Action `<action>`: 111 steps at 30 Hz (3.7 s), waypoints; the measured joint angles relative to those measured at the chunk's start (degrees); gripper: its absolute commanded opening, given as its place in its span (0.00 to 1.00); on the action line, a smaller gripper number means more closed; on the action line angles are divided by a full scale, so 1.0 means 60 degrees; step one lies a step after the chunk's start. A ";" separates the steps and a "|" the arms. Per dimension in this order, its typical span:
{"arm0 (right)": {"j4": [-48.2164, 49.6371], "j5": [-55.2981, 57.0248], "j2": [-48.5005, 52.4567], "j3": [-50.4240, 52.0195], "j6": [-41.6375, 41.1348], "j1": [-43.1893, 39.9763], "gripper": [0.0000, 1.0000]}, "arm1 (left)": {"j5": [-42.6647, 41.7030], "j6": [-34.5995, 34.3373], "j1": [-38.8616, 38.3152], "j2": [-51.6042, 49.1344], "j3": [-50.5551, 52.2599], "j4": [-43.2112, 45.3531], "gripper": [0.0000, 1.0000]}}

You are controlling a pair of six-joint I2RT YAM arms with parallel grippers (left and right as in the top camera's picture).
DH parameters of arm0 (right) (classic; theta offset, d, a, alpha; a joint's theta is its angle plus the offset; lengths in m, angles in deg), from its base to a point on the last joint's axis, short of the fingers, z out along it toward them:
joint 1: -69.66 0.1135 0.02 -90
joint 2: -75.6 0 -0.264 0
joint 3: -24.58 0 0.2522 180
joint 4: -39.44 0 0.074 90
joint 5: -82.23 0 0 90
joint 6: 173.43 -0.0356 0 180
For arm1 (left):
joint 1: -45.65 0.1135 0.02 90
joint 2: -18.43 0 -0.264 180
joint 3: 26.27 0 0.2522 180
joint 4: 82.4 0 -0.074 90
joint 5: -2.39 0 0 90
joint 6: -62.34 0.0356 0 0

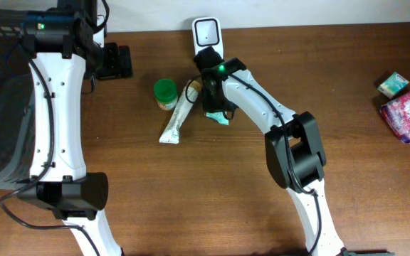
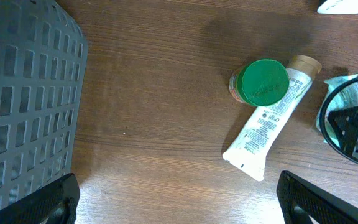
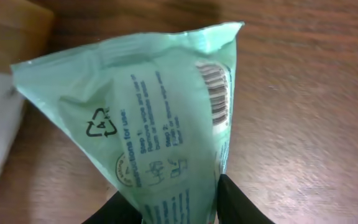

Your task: Scan the item barcode

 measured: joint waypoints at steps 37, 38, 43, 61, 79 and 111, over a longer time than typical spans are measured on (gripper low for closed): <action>-0.3213 -0.4513 -0.0419 -0.1519 0.4080 -0.3759 0.68 | -0.0004 0.0000 0.0000 0.0000 0.0000 0.0000 0.99; -0.3060 -0.5071 -0.0419 -0.1195 0.4404 -0.3880 0.68 | -0.0004 0.0000 0.0000 0.0000 0.0000 0.0000 0.99; -0.2572 -0.6892 -0.0419 -0.0091 0.5034 -0.4309 0.68 | -0.0004 0.0000 0.0000 0.0000 0.0004 -0.0004 0.99; -0.1708 -0.4353 -0.0419 -0.0080 0.3803 -0.1596 0.52 | -0.0004 0.0000 0.0000 0.0000 0.0004 0.0000 0.99; -0.1180 0.0954 -0.0423 0.0109 -0.0729 0.1300 0.16 | -0.0004 0.0000 0.0000 0.0000 0.0004 0.0000 0.99; -0.0918 -0.2481 -0.0572 0.0892 0.1118 0.0488 0.04 | -0.0004 0.0000 0.0000 0.0000 0.0007 0.0000 0.99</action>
